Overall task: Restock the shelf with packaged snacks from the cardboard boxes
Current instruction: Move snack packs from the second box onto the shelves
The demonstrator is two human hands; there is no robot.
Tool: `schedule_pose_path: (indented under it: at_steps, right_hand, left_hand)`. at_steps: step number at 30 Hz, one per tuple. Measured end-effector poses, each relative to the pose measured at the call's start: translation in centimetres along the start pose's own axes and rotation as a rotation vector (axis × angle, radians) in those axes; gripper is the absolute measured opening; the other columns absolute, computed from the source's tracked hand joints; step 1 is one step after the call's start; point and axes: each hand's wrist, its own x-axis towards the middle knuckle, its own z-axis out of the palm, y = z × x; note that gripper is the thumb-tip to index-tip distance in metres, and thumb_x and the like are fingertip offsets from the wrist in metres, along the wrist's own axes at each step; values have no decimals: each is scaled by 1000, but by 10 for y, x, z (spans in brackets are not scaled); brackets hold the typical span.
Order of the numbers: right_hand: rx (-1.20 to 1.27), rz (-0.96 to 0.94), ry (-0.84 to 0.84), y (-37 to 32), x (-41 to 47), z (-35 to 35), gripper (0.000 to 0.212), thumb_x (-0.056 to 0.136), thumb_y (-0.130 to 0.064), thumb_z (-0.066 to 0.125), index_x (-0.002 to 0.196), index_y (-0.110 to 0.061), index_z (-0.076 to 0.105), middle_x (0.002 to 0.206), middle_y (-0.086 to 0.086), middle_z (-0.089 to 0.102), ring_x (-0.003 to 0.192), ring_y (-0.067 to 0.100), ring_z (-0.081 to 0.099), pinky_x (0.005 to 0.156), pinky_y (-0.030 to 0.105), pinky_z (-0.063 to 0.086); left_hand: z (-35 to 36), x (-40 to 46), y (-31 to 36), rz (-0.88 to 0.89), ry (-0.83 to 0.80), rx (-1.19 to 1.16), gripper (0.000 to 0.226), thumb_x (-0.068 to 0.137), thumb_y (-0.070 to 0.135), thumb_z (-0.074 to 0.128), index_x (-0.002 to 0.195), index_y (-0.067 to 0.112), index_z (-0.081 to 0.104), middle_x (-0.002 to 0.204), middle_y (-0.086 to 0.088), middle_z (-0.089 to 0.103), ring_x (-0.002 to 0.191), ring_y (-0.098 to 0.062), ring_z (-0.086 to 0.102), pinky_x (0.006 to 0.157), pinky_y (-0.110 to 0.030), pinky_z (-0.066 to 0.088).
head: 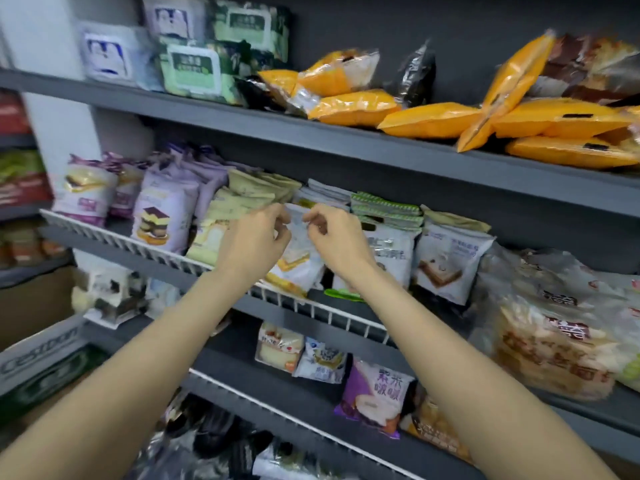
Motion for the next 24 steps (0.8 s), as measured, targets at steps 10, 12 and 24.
schedule_pose_path:
  at_steps: [10, 12, 24]
  right_hand:
    - [191, -149, -290, -185, 32, 252, 21, 95, -13, 48, 109, -13, 64, 96, 7, 68, 84, 24, 62, 72, 41, 54]
    - [192, -134, -367, -216, 41, 311, 19, 96, -14, 48, 106, -11, 64, 95, 8, 68, 83, 25, 63, 74, 43, 55]
    - [2, 19, -749, -267, 126, 622, 26, 92, -11, 47, 110, -1, 64, 122, 18, 59, 112, 33, 55, 90, 37, 46]
  left_hand:
    - [-135, -70, -264, -425, 50, 144, 15, 94, 21, 48, 93, 14, 61, 75, -10, 68, 65, -30, 62, 54, -41, 52]
    - [-150, -81, -321, -492, 36, 183, 15, 92, 20, 47, 91, 14, 61, 69, -5, 63, 62, -27, 58, 47, -34, 43]
    - [-129, -93, -634, -900, -342, 191, 20, 90, 22, 47, 105, 14, 59, 105, -11, 63, 95, -32, 60, 78, -36, 51]
